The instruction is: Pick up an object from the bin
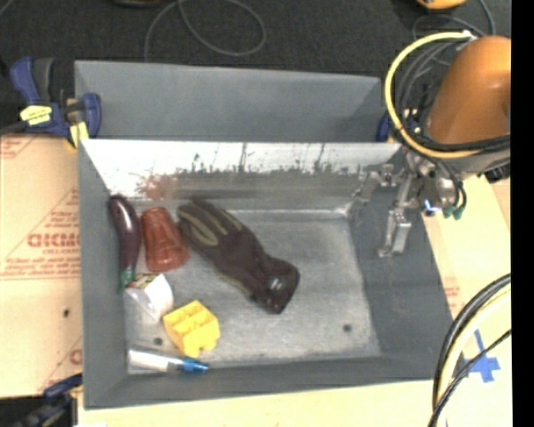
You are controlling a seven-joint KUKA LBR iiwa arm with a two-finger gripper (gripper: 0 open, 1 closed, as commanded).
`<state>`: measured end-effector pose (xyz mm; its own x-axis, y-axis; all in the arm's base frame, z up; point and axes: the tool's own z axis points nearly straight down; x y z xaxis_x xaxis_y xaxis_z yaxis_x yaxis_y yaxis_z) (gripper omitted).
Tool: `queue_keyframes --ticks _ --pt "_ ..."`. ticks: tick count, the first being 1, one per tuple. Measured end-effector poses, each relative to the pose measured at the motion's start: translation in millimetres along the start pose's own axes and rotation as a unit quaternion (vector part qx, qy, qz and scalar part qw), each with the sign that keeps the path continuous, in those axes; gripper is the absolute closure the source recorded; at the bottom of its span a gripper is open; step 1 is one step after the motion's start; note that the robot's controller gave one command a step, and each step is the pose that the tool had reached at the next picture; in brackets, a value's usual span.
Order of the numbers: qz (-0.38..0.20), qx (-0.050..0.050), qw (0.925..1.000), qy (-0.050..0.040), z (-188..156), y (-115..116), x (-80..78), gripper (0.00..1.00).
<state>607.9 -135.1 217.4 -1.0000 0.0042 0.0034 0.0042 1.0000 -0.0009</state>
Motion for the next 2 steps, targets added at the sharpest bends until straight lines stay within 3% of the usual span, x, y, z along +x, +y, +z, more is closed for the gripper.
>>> queue_keyframes --ticks 1,2 --pt "0.000 0.000 1.0000 -0.0006 -2 0 0.3 0.00" --pt "-0.022 0.001 0.9998 -0.0037 3 8 18.0 0.00"
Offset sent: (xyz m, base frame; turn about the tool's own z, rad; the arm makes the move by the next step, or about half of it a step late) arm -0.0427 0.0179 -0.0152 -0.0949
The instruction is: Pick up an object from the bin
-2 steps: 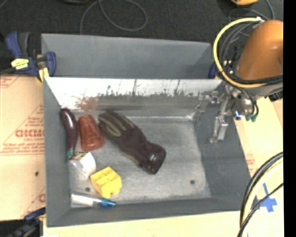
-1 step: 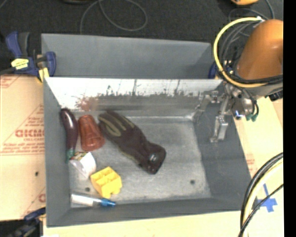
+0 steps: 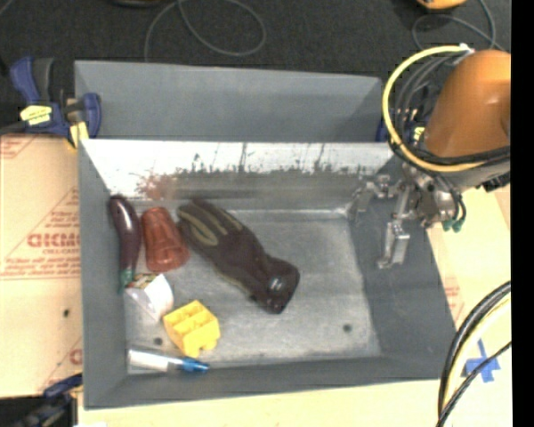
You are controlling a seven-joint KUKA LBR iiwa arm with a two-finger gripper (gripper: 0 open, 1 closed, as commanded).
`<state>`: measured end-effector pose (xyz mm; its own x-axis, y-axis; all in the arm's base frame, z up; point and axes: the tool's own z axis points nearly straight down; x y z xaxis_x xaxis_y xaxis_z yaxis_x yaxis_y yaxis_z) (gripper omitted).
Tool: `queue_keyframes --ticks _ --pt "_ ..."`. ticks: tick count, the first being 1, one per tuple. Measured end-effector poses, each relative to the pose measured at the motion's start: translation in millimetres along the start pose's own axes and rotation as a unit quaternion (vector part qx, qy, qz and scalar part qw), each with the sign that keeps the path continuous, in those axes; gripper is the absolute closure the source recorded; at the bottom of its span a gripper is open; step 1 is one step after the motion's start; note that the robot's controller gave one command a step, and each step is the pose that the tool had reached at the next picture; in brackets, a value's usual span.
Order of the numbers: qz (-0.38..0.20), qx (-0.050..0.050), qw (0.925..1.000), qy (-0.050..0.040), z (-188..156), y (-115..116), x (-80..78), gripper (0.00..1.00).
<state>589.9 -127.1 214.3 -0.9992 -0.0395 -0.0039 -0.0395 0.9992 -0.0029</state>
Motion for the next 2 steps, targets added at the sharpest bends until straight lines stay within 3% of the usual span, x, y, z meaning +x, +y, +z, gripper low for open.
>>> queue_keyframes --ticks 1,2 --pt "0.030 0.000 0.9995 -0.0043 54 34 -33.6 0.00" --pt "-0.011 0.000 0.9999 0.0011 92 51 -44.4 0.00"
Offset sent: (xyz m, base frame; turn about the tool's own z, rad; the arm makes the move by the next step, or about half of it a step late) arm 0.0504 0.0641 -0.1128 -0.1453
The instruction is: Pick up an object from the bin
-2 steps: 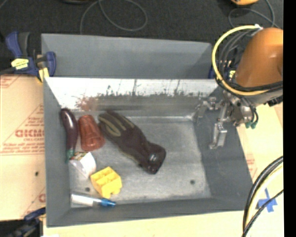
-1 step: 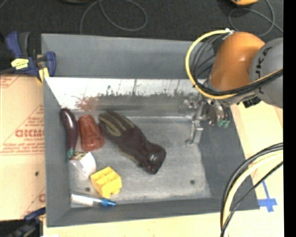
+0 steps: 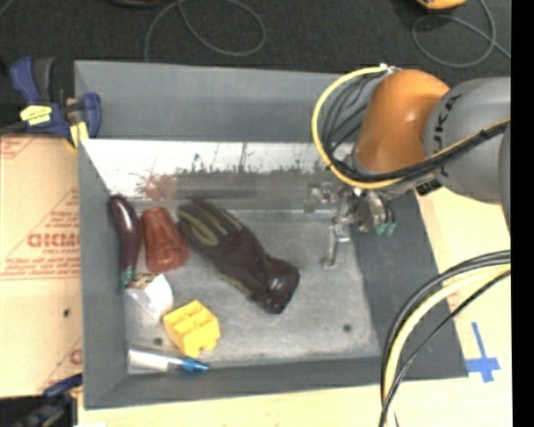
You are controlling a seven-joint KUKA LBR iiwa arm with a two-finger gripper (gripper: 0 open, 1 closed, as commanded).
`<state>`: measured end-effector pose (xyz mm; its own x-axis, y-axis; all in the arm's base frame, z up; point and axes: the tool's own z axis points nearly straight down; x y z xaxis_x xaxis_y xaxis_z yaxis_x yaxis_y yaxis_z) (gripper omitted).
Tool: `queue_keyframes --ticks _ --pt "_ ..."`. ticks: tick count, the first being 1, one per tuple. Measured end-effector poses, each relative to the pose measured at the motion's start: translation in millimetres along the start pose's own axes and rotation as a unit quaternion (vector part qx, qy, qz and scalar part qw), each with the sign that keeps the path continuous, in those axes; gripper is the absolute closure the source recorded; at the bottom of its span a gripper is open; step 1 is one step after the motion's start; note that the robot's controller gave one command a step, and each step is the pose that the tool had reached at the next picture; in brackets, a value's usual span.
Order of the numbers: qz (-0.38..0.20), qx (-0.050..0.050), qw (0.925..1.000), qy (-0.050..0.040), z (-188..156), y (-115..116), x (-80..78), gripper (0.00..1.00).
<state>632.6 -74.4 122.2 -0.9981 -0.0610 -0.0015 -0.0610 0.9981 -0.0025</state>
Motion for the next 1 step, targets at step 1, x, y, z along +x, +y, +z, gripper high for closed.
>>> queue_keyframes --ticks 1 --pt "-0.055 0.001 0.9985 -0.0055 12.8 21.6 41.2 0.00"
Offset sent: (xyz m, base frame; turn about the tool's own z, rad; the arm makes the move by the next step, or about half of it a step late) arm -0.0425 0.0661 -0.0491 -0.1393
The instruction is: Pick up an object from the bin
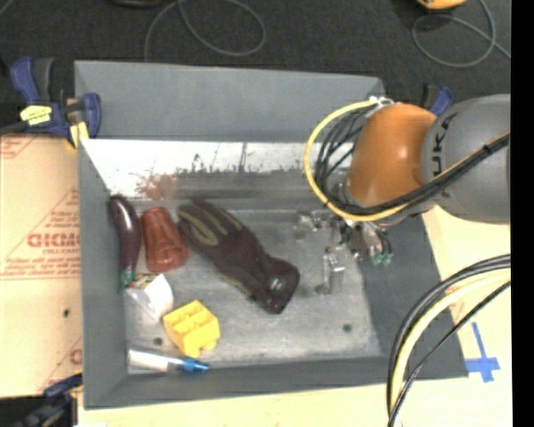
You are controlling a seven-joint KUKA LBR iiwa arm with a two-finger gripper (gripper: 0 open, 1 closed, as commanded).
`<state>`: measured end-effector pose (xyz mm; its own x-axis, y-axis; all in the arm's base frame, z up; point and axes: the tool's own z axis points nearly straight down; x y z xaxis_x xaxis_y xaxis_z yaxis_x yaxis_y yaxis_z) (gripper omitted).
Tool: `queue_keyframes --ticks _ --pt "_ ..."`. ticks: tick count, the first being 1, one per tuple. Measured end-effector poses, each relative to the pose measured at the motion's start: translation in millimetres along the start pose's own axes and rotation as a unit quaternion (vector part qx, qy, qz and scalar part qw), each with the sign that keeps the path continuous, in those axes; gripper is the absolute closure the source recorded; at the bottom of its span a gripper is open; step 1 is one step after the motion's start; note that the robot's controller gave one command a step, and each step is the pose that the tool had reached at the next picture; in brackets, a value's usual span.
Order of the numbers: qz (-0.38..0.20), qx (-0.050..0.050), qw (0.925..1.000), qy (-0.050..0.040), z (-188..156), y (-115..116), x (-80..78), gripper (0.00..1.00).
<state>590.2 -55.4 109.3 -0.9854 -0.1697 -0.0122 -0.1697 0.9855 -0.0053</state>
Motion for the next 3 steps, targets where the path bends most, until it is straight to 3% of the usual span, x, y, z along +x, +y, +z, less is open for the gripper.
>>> queue_keyframes --ticks 1,2,3 --pt "0.017 -0.001 0.9998 0.0047 21 29 11.8 0.00" --pt "0.122 0.000 0.9926 -0.0016 38 54 28.3 1.00" --pt "0.121 0.001 0.9926 -0.0016 38 54 28.3 1.00"
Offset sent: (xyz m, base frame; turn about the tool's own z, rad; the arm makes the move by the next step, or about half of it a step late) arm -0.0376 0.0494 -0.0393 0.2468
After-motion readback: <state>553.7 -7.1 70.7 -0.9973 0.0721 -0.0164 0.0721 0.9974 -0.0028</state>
